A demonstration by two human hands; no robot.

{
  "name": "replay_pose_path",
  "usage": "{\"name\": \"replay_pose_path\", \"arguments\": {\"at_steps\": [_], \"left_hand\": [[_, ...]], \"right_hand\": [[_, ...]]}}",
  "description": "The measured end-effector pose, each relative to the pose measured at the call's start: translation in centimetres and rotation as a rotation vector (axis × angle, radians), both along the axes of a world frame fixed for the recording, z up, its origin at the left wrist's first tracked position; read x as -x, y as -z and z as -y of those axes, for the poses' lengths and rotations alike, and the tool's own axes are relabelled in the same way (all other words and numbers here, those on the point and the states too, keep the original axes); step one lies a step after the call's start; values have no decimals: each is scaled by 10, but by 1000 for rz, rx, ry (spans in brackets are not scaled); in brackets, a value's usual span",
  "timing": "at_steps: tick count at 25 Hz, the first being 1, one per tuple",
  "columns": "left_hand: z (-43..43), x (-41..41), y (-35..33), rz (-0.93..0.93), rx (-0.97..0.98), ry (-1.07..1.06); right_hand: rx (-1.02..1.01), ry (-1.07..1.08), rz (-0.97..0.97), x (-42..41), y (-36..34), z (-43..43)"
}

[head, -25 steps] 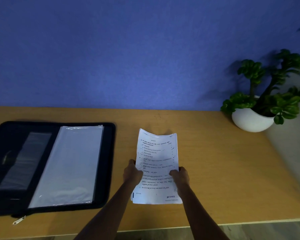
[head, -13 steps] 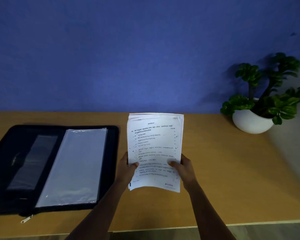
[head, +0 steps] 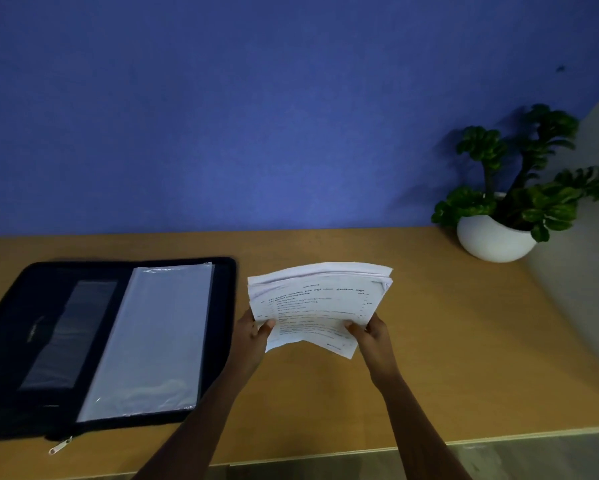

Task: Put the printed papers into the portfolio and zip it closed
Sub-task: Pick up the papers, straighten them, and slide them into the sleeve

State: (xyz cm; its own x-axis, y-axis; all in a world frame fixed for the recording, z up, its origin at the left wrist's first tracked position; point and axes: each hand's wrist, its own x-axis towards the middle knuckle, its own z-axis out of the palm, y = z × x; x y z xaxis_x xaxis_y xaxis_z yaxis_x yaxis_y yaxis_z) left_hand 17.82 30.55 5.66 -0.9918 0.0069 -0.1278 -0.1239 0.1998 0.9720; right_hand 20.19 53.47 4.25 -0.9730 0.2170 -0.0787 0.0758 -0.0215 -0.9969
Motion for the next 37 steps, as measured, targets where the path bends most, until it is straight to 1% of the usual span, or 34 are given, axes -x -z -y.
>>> {"name": "replay_pose_path", "arguments": {"at_steps": [4,7,11,13,16,20,25,29,33,35,37], "left_hand": [[-4,-3,-2,-134,116,0],[-2,2,-1,-131,220,-52],[3,4,6,-113,200,-41],[3,3,4,-109,160,-33],[1,4,-1,-140,118,-8],[0,7,-5,-200,152,5],[-1,7,-2,-223,233,27],[-1,10,-1,-210,263,18],[3,18,-6,-227,352,-31],[4,25,-10,-181,350,-48],[4,33,-15,-74,346,-50]], "right_hand": [[-26,24,-16,-2,1,3],[-29,40,-34,-3,0,5],[-37,52,-43,-6,0,1],[-38,64,-41,-8,0,-3],[-62,66,-44,-8,-2,-6],[-88,69,-73,-4,-8,-5],[-111,75,-67,-5,-2,-4],[-144,63,-23,-7,7,-6],[-251,91,-8,-5,9,-9],[-301,86,-10,-2,5,-12],[-307,59,-9,4,-5,-14]]}}
